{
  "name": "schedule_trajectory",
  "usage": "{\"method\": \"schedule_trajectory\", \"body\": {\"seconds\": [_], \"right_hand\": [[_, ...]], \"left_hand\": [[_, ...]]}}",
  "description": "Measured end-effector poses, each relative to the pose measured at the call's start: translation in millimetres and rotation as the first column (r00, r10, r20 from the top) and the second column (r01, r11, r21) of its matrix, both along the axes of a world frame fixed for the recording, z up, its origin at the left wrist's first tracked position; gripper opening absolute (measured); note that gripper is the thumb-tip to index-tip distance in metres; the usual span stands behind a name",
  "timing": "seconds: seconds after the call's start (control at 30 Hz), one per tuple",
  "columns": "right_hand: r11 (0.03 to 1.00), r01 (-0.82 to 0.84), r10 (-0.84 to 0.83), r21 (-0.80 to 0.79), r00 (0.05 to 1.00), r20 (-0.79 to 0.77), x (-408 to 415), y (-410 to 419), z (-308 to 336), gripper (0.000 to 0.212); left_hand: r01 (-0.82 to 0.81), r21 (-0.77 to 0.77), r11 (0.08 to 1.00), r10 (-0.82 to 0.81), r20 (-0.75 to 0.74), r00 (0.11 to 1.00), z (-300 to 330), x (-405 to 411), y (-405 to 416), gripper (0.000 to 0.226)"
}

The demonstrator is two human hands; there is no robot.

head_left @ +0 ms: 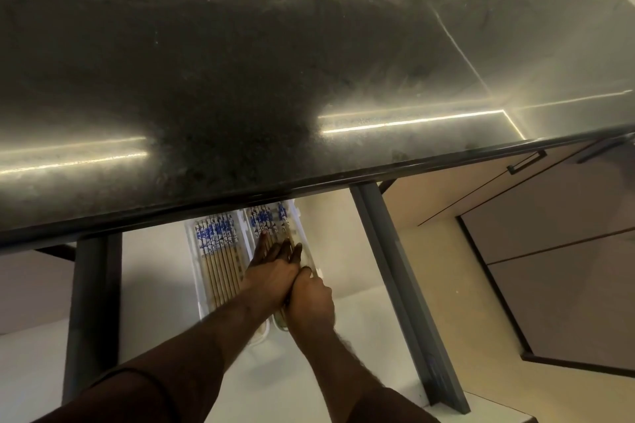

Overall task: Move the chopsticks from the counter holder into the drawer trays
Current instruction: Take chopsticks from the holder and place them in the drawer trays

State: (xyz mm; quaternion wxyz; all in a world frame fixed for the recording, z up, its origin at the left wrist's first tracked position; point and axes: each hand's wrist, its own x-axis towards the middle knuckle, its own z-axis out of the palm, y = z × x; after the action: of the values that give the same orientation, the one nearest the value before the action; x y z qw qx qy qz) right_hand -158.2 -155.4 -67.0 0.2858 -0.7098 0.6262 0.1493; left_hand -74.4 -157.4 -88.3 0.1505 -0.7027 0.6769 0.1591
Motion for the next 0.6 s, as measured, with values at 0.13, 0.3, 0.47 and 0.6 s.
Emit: {"method": "schedule_trajectory", "body": {"seconds": [0.13,0.3,0.47,0.6], "right_hand": [[0.998,-0.051,0.052,-0.02,0.997,0.048,-5,2,10,0.033],[0.995,-0.09,0.087,0.037,0.995,0.054,-8,-2,23,0.035],[0.996,-0.067,0.064,0.056,0.997,0.044,-10,-3,26,0.036],[0.996,-0.069,0.067,0.053,0.997,0.039,-14,0,26,0.035]], "left_hand": [[-0.038,0.01,0.999,0.037,0.025,0.999,-4,0,-1,0.074],[-0.011,0.036,0.999,0.009,0.041,0.999,-7,1,1,0.073],[0.059,0.034,0.998,-0.06,0.044,0.997,-5,-4,6,0.062],[0.073,0.052,0.996,-0.075,0.057,0.996,-2,-6,7,0.059]]}}
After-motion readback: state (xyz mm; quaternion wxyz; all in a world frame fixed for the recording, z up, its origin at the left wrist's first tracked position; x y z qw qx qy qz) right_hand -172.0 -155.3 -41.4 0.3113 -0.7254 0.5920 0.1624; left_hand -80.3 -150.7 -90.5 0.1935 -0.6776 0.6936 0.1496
